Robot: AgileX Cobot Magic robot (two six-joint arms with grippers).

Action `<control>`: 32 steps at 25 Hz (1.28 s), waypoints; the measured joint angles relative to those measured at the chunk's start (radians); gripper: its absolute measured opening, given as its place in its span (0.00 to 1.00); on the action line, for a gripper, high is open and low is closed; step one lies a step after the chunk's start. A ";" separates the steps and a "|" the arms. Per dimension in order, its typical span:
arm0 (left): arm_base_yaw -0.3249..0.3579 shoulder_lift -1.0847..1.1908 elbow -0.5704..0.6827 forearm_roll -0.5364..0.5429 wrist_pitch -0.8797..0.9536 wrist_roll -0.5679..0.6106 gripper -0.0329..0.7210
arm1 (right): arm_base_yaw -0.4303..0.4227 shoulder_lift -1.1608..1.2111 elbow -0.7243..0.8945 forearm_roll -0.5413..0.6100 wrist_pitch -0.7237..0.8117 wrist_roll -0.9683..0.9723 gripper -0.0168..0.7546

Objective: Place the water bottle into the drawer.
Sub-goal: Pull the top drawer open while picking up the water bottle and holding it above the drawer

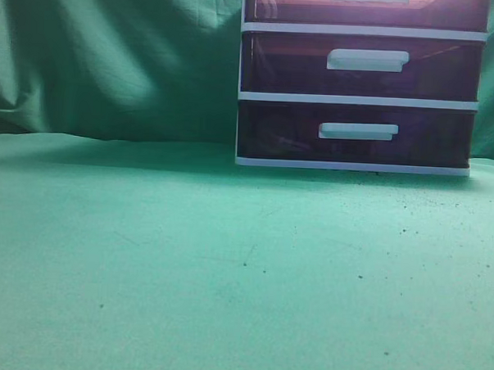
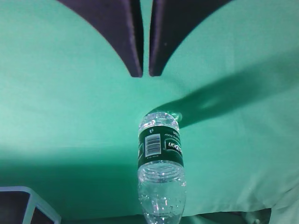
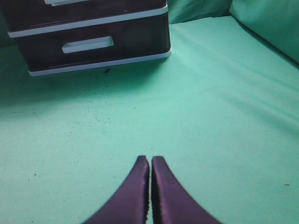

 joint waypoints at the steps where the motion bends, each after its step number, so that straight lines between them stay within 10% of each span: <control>1: 0.000 0.000 0.000 0.000 0.000 0.000 0.04 | 0.000 0.000 0.000 0.000 0.000 0.000 0.02; 21: 0.000 0.000 0.000 -0.006 -0.010 0.000 0.04 | 0.000 0.000 0.000 0.000 0.000 0.000 0.02; 32: 0.000 0.000 0.000 -0.220 -0.236 -0.002 0.04 | 0.000 0.000 0.000 0.000 0.000 0.000 0.02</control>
